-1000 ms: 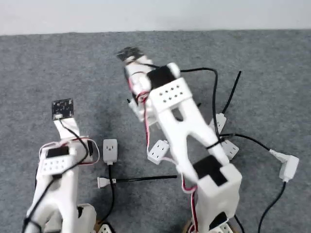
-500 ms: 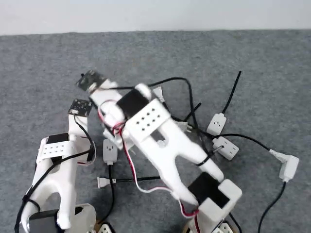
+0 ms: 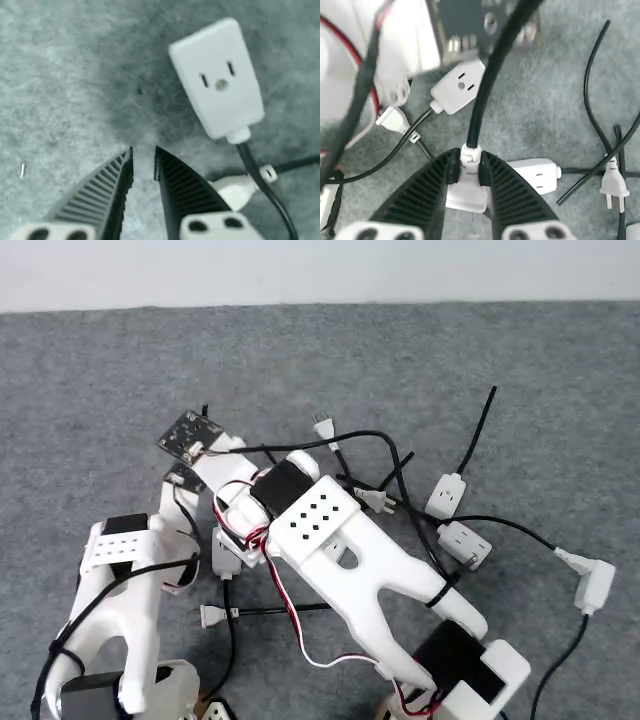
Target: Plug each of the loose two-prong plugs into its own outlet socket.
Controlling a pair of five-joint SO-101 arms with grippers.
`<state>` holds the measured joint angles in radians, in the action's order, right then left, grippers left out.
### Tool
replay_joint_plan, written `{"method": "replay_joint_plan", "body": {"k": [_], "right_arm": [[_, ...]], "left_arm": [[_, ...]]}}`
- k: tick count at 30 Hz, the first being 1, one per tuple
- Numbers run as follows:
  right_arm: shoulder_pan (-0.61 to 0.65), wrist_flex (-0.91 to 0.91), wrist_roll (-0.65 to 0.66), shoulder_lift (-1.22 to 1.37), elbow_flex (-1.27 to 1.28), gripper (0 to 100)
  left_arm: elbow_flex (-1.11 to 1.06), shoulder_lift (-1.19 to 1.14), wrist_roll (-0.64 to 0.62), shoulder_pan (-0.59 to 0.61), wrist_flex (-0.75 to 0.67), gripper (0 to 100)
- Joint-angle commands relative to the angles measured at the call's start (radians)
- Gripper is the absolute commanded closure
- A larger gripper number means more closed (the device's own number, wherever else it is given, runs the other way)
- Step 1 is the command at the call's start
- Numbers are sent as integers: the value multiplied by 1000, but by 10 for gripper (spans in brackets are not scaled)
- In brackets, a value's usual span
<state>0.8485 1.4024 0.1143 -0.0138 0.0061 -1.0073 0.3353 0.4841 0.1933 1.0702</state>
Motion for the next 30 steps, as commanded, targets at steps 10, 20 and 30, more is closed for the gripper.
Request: {"method": "replay_joint_plan", "body": {"k": [10,20,30], "right_arm": [[-36,-74,60,36,0,991],[-186,-97,-112,42,54,991],[-481,-71,-152,41,98,991]], "left_arm": [[-102,233,143,-57,20,945],[-217,483,-87,-63,-17,902],[-134,485,-402,-290,-18,833]]}}
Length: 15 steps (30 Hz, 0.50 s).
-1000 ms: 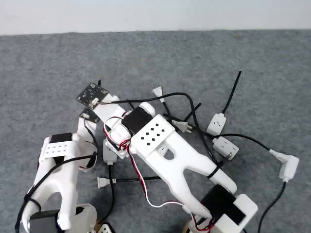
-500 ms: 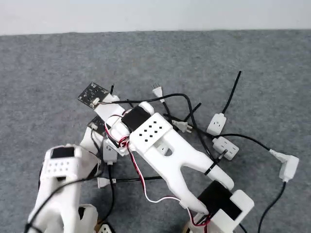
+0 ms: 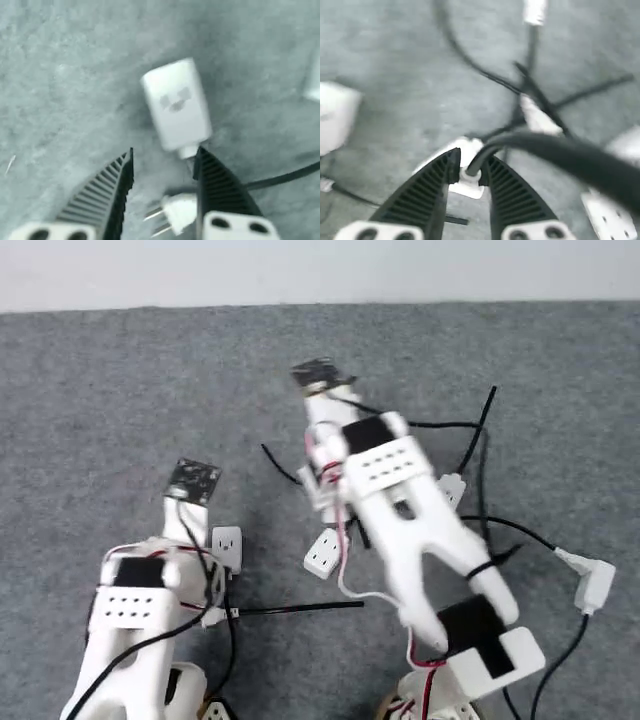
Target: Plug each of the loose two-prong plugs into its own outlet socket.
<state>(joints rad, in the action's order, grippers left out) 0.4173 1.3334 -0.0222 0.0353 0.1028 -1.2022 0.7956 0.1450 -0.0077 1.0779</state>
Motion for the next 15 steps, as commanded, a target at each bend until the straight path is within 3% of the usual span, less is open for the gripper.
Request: {"method": "replay_joint_plan", "body": {"k": [1,8,15], "right_arm": [[-58,-16,-15,-8,15,991],[-45,-70,-15,-8,60,991],[-44,-70,-15,-8,60,991]], "left_arm": [[65,25,-86,-114,-35,845],[53,-5,-204,-123,-164,903],[127,-256,-344,-123,-264,905]]}}
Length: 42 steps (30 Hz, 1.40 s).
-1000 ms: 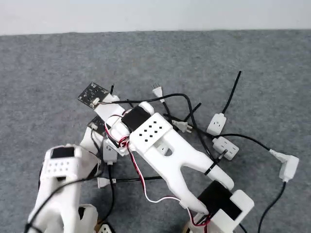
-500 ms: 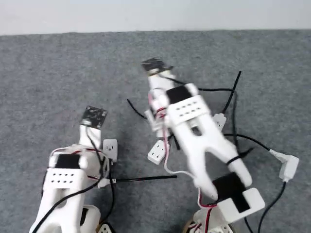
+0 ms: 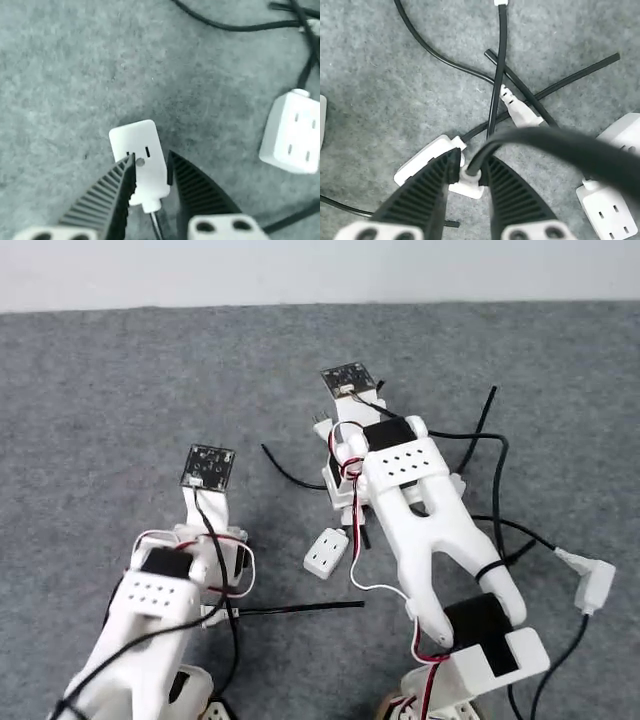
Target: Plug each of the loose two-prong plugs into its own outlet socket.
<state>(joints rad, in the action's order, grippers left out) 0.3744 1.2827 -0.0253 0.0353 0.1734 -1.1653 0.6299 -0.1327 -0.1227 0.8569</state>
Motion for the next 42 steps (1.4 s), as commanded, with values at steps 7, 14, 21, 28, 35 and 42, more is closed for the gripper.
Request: {"method": "replay_joint_plan", "body": {"k": [7,14,21,28,35,42], "right_arm": [[-1,-19,-12,-8,-11,991],[-1,-19,-11,-8,-11,991],[-1,-19,-9,-8,-11,991],[-1,-19,-6,-8,-11,991],[-2,-19,-5,-8,-11,991],[-5,-19,-5,-8,-12,991]], "left_arm": [[186,-261,-103,-8,-48,903],[185,-308,-104,21,-26,903],[188,-307,-100,126,32,902],[189,-311,-95,130,71,902],[186,-305,-2,126,106,902],[186,-310,-6,130,114,789]]}}
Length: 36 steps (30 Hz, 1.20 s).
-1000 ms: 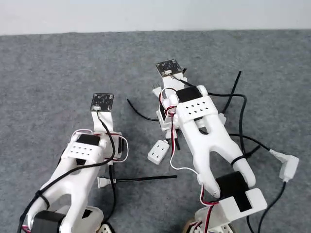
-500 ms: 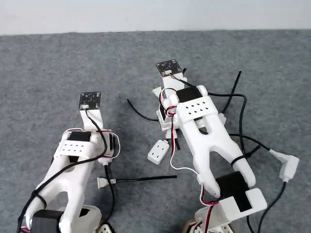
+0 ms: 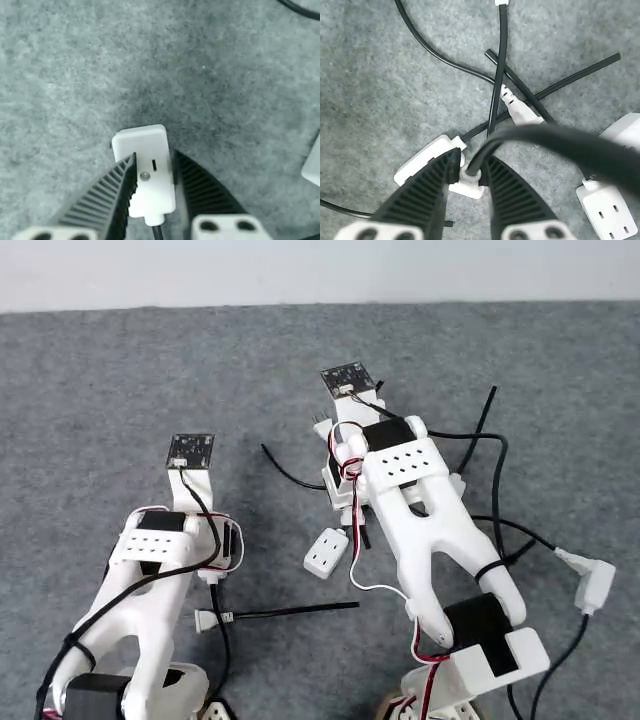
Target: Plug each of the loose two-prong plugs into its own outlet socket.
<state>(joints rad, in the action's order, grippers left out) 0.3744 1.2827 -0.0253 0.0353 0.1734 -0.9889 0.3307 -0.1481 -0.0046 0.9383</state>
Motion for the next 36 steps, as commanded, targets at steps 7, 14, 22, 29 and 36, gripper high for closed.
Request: {"method": "replay_joint_plan", "body": {"k": [7,14,22,29,36], "right_arm": [[-4,-19,-5,-8,-12,991],[-2,-19,-3,-8,-12,991],[-2,-19,-3,-8,-12,991],[-2,-19,8,-8,-12,991],[-2,-19,21,-8,-12,991]], "left_arm": [[10,-15,12,17,71,743],[15,-15,84,150,80,739],[21,-8,150,230,77,739],[68,-6,149,264,77,742],[116,-9,222,384,84,742]]}}
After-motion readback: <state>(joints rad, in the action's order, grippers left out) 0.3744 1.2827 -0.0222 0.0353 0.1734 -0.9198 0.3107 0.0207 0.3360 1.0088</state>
